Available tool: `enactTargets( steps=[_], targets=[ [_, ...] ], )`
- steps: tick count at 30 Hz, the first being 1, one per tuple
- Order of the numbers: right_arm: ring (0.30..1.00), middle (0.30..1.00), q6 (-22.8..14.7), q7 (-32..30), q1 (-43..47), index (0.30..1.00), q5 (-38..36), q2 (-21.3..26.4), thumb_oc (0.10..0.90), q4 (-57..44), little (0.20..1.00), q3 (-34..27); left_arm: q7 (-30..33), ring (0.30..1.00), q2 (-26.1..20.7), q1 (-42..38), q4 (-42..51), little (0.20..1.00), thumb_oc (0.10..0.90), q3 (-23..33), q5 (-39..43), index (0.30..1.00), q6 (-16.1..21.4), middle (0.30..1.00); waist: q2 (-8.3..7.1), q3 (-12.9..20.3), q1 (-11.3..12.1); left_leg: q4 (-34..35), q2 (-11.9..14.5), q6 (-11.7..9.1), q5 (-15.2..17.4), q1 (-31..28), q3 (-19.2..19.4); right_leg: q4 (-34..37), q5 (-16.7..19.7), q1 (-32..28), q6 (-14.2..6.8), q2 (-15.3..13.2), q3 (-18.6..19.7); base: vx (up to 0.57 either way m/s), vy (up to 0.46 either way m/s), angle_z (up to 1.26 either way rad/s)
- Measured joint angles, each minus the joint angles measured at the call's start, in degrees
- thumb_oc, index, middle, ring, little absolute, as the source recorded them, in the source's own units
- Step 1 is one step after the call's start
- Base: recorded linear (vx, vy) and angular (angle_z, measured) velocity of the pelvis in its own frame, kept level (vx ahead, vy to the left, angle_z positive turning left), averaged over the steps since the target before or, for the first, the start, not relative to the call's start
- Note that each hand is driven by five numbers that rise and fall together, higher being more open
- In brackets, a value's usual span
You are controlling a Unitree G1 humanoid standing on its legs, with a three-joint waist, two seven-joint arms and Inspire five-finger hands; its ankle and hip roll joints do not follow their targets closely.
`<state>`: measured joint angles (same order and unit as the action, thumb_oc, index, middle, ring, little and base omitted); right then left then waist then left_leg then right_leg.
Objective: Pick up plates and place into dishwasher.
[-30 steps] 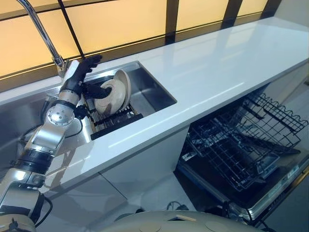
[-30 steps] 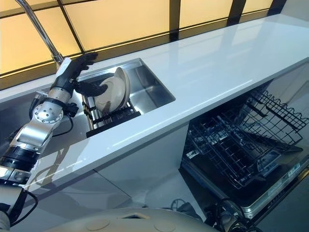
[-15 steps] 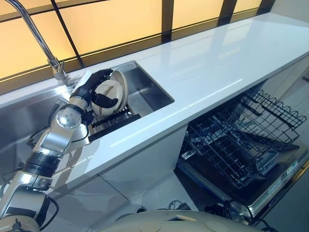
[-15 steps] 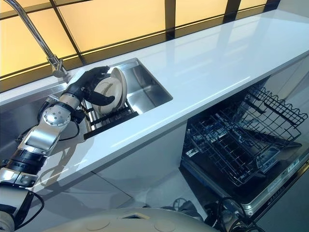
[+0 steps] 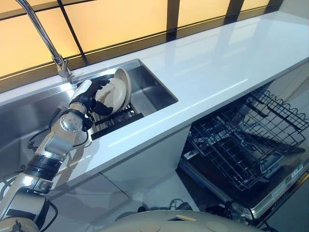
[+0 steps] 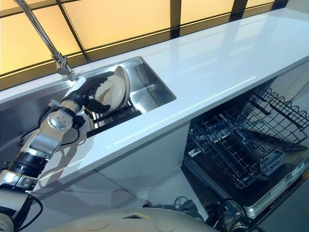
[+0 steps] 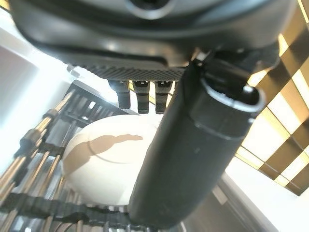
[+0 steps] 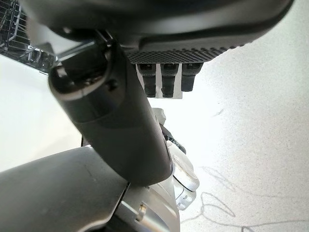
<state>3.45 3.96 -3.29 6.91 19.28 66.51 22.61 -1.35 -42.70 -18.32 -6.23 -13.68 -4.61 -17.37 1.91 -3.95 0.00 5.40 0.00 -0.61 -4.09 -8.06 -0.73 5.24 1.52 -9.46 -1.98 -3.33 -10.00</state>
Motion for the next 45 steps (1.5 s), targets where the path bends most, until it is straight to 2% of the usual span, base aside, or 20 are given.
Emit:
enactTargets(
  steps=[6, 13, 21, 23, 28, 31, 35, 38, 41, 45],
  targets=[
    [0.9, 0.9, -0.1, -0.08, 0.24, 0.9, -0.02, -0.3, 0.8, 0.65, 0.9, -0.34, 4.59, 0.9, 3.04, 1.38, 0.0, 0.9, 0.8, -0.17, -0.82, 0.9, 0.02, 0.9, -0.11, -0.13, 0.04, 0.0, 0.01, 0.0, 0.0, 0.0, -0.02, 0.13, -0.01, 0.0, 0.0, -0.01, -0.01, 0.0, 0.0, 0.0],
    [0.9, 0.9, -0.5, -0.38, 0.61, 0.9, -0.01, -0.47, 0.8, 1.31, 0.9, -0.35, 5.02, 0.9, 5.4, 1.56, 0.11, 0.9, 0.8, -0.82, -1.43, 0.9, -0.03, 0.9, -0.15, -0.24, 0.02, 0.0, 0.01, 0.0, 0.0, 0.0, 0.06, 0.13, -0.01, 0.04, 0.0, 0.0, 0.05, 0.0, 0.0, 0.0],
    [0.9, 0.9, -0.73, -0.43, 0.93, 0.9, 0.0, -0.56, 0.8, 1.92, 0.9, -0.33, 13.49, 0.9, 6.18, 1.6, 0.55, 0.9, 0.8, -2.79, -4.61, 0.9, -0.13, 0.9, -0.18, -0.28, -0.05, 0.0, 0.03, -0.01, 0.0, -0.05, 0.17, 0.14, -0.05, 0.04, -0.06, 0.02, 0.15, 0.0, -0.008, 0.0],
    [0.9, 0.9, -0.74, -0.43, 0.95, 0.9, 0.0, -0.63, 0.8, 1.98, 0.9, -0.32, 13.75, 0.9, 6.36, 1.6, 0.55, 0.9, 0.8, -2.83, -4.61, 0.9, -0.21, 0.9, -0.19, -0.29, -0.02, -0.01, 0.01, 0.0, 0.0, -0.05, 0.17, 0.13, -0.06, 0.05, -0.08, 0.02, 0.16, 0.0, -0.016, 0.0],
    [0.9, 0.9, -0.73, -0.42, 1.25, 0.9, 0.02, -0.6, 0.8, 2.25, 0.9, -0.28, 15.18, 0.9, 8.53, 1.8, 0.52, 0.9, 0.8, -4.68, -9.29, 0.9, -2.74, 0.9, -0.16, -0.33, 0.02, -0.03, 0.02, 0.0, 0.0, -0.04, 0.46, 0.13, -0.18, 0.26, -0.28, 0.08, 0.53, -0.02, -0.018, -0.03],
    [0.9, 0.9, -0.74, -0.38, 1.36, 0.9, 0.01, -0.57, 0.8, 2.26, 0.9, -0.25, 18.04, 0.9, 9.05, 1.96, 0.2, 0.9, 0.8, -5.05, -11.19, 0.9, -3.71, 0.9, -0.09, -0.37, -0.12, -0.04, 0.04, -0.06, 0.05, -0.27, 0.62, 0.13, -0.18, 0.28, -0.28, 0.18, 1.09, 0.03, -0.025, -0.09],
    [0.9, 0.9, -0.73, -0.16, 1.6, 0.9, 0.32, -0.5, 0.8, 2.26, 0.9, 0.28, 25.65, 0.9, 9.43, 1.57, -5.01, 0.9, 0.8, -5.37, -11.97, 0.9, -3.64, 0.9, 0.05, -0.41, -0.59, -0.02, 0.09, -0.15, 0.18, -0.59, 0.75, 0.15, -0.18, 0.2, -0.28, 0.26, 1.54, 0.03, -0.043, -0.06],
    [0.9, 0.9, -0.73, -0.14, 1.6, 0.9, 0.53, -0.47, 0.8, 2.26, 0.9, 0.66, 25.17, 0.9, 9.74, 0.95, -8.58, 0.9, 0.8, -5.25, -10.27, 0.9, -3.08, 0.9, 0.11, -0.37, -0.56, -0.06, 0.08, -0.16, 0.19, -0.8, 0.99, 0.15, -0.17, 0.1, -0.27, 0.3, 1.72, 0.02, -0.039, -0.02],
    [0.9, 0.9, -0.64, -0.16, 1.66, 0.9, 1.05, -0.37, 0.8, 2.26, 0.9, 0.7, 21.88, 0.9, 10.04, 0.61, -8.7, 0.9, 0.8, -5.73, -8.97, 0.9, -2.7, 0.9, 0.28, -0.26, -0.32, -0.06, 0.06, -0.12, 0.25, -0.86, 1.88, 0.15, -0.02, 0.31, -0.15, 0.29, 2.23, -0.05, -0.02, -0.06],
    [0.9, 0.9, -0.63, -0.17, 1.72, 0.9, 1.13, -0.17, 0.8, 2.28, 0.9, 0.71, 22.35, 0.9, 10.58, 0.56, -8.43, 0.9, 0.8, -6.5, -9.06, 0.9, -3.59, 0.9, 0.62, -0.06, -0.4, -0.02, 0.09, 0.0, 0.49, -1.19, 2.17, 0.14, 0.07, 0.24, -0.18, 0.33, 3.35, 0.0, -0.014, -0.11]
  ],
)
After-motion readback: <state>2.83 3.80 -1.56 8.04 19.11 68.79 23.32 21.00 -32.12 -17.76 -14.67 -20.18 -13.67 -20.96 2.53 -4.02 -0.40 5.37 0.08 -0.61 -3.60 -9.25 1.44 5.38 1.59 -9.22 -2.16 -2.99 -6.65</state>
